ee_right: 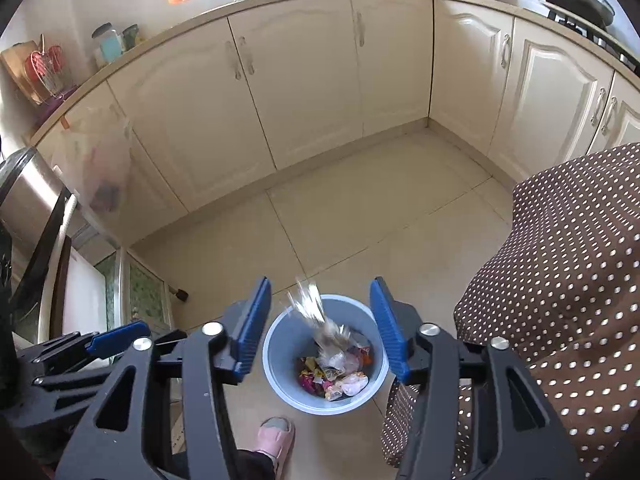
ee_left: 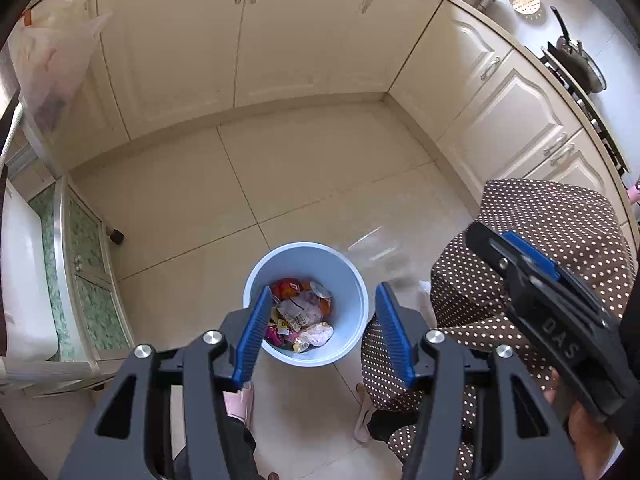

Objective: Collect trash

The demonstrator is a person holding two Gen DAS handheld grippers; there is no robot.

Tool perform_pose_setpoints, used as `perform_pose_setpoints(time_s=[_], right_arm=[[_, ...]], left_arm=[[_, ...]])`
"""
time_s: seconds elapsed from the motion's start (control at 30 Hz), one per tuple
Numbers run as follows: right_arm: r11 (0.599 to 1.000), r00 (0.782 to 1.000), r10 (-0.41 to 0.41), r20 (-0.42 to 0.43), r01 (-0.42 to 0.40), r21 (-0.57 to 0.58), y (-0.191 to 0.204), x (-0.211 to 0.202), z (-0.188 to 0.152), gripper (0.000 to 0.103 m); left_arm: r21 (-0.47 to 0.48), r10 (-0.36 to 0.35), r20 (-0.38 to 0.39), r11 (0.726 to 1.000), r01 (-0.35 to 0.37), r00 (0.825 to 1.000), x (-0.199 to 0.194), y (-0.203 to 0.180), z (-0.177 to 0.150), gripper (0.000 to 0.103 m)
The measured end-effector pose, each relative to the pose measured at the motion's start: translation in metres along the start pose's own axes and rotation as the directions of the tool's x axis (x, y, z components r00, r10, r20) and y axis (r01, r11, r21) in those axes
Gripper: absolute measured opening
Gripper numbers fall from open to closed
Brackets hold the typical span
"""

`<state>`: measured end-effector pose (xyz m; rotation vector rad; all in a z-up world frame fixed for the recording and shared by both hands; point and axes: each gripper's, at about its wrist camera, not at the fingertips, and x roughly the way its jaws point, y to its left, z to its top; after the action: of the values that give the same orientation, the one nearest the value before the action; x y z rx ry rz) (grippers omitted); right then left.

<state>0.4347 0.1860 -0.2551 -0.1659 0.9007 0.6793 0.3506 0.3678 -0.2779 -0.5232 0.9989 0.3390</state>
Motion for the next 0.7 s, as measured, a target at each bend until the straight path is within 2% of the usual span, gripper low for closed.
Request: perform_pose_setpoints(time_s=[0.17, 0.23, 0.37, 0.5, 0.7], right_arm=[[1.000, 0.999, -0.020, 0.043, 0.020, 0.006, -0.002, -0.042, -0.002, 0.055], [0.999, 0.996, -0.050, 0.070, 0.050, -0.002, -0.003, -0.072, -0.008, 0.057], [0.994, 0.987, -0.111, 0.117, 0.110, 0.016, -0.007, -0.127, -0.024, 0.059], [0.981, 0.962, -0.192, 0.196, 0.182, 0.068, -0.016, -0.197, -0.051, 0.063], [0.965, 0.923, -0.261, 0.281, 0.241, 0.106, -0.021, -0.282, -0.094, 0.071]], left_arm=[[0.041, -0.008, 0.050, 0.999, 0.006, 0.999, -0.032, -0.011, 0.000, 0.054], [0.088, -0.009, 0.084, 0.996, 0.001, 0.996, -0.051, -0.021, -0.003, 0.057], [0.177, -0.048, 0.126, 0.984, 0.025, 0.991, -0.092, -0.048, -0.020, 0.057], [0.262, -0.107, 0.176, 0.963, 0.058, 0.979, -0.139, -0.076, -0.045, 0.058], [0.342, -0.170, 0.282, 0.937, 0.067, 0.944, -0.214, -0.111, -0.094, 0.065]])
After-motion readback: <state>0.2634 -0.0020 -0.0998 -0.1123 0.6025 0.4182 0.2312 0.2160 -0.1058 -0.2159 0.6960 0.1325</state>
